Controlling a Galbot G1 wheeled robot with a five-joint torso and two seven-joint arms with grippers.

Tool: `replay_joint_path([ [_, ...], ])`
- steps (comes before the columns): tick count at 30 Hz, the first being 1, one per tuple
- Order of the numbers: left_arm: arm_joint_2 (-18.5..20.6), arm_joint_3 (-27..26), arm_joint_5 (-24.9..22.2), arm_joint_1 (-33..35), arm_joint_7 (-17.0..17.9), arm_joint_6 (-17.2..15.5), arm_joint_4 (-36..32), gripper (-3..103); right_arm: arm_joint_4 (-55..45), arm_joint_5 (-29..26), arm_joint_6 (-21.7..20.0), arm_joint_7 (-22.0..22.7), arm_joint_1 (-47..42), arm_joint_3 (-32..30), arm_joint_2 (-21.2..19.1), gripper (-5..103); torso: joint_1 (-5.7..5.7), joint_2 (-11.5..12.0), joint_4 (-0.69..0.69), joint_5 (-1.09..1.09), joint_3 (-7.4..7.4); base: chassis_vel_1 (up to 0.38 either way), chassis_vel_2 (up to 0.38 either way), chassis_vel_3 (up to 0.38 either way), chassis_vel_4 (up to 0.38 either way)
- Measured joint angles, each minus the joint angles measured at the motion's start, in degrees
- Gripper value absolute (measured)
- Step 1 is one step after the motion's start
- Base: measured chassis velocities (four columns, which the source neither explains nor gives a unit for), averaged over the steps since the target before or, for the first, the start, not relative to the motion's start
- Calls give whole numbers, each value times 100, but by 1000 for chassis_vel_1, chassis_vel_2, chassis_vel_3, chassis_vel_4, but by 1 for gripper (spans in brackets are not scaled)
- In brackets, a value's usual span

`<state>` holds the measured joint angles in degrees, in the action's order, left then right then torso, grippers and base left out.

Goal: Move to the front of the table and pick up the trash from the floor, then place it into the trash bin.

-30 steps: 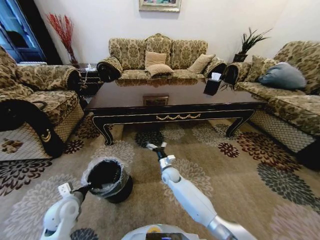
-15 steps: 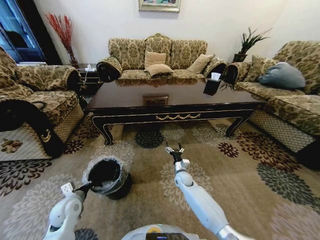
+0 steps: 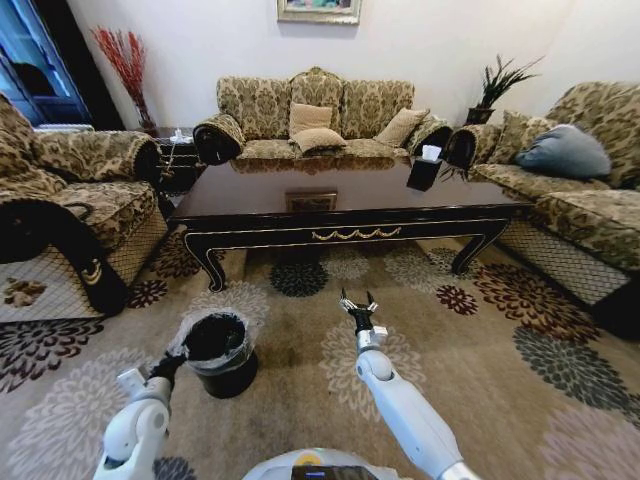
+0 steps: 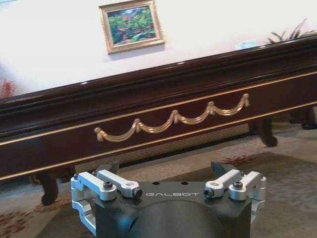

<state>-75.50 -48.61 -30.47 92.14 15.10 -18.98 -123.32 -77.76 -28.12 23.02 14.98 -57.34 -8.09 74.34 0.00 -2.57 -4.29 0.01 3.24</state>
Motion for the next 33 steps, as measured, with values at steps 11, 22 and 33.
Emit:
replay_joint_path([
  [11, -356, -71, 1305, 921, -450, 1624, -195, 91, -681, 119, 222, -16, -816, -729, -152, 100, 0, 0, -2, -3, 0, 0, 0, 0, 0],
  [22, -880, 64, 2194, 1270, -676, 3147, -71, 100, -1530, 819, 625, -756, -1818, -1404, -456, 100, 0, 0, -4, 0, 0, 0, 0, 0, 0],
  [33, -814, 241, 2305, 1478, -767, 3119, -340, 100, -2151, 1919, 685, -1265, -2142, -1764, -1011, 100, 0, -1, -5, 0, 0, 0, 0, 0, 0],
])
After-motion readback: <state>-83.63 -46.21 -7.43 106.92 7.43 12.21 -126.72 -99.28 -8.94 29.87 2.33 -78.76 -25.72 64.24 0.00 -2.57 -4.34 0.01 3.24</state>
